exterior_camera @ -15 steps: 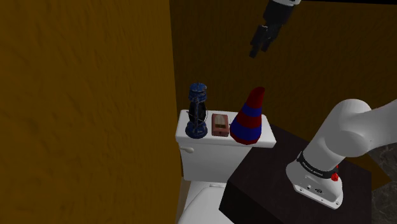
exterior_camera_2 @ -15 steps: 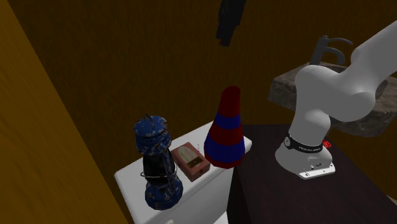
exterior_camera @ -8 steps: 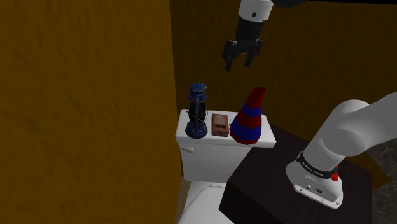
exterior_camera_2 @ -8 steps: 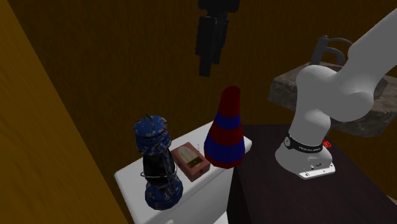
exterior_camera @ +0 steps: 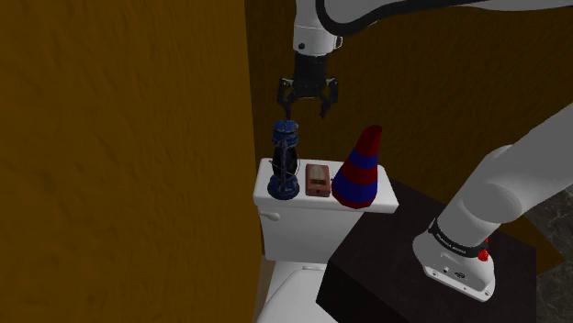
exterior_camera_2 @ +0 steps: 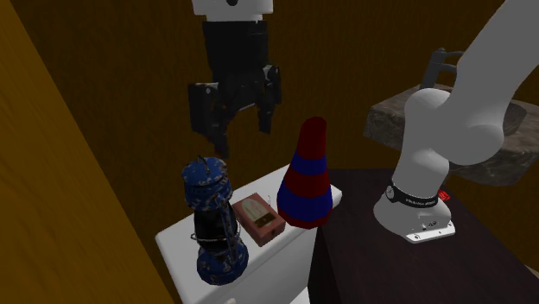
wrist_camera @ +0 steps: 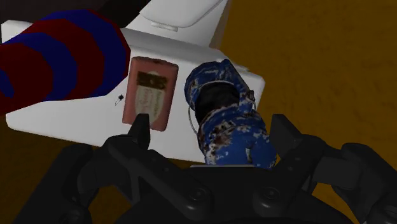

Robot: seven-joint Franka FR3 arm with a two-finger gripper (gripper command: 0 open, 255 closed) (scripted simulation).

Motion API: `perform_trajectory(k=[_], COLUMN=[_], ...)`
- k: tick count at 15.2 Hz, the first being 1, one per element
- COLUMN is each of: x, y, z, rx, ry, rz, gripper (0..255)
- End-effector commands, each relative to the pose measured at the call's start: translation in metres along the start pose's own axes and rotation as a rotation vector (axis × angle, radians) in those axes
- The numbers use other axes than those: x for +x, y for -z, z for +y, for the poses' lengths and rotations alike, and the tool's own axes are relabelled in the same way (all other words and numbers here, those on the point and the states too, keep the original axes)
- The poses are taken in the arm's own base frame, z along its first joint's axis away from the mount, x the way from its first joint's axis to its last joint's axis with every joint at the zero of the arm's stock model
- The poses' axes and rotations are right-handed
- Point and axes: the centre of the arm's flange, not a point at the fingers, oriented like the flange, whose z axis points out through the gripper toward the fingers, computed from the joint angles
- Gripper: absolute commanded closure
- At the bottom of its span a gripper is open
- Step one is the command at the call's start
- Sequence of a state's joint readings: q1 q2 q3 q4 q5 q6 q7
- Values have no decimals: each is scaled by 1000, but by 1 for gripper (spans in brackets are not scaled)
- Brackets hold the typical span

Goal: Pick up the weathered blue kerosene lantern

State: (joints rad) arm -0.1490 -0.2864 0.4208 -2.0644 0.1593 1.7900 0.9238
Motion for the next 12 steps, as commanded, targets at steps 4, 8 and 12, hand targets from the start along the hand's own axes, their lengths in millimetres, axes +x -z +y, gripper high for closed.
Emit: perform_trajectory(k=[4,8,12], x=[28,28,29], y=[-34,-56,-74], z=[-54,-53,-53], rx=[-14,-14,-14], ry=[-236,-236,-236], rz=[-73,-73,-73], gripper=[0,0,0])
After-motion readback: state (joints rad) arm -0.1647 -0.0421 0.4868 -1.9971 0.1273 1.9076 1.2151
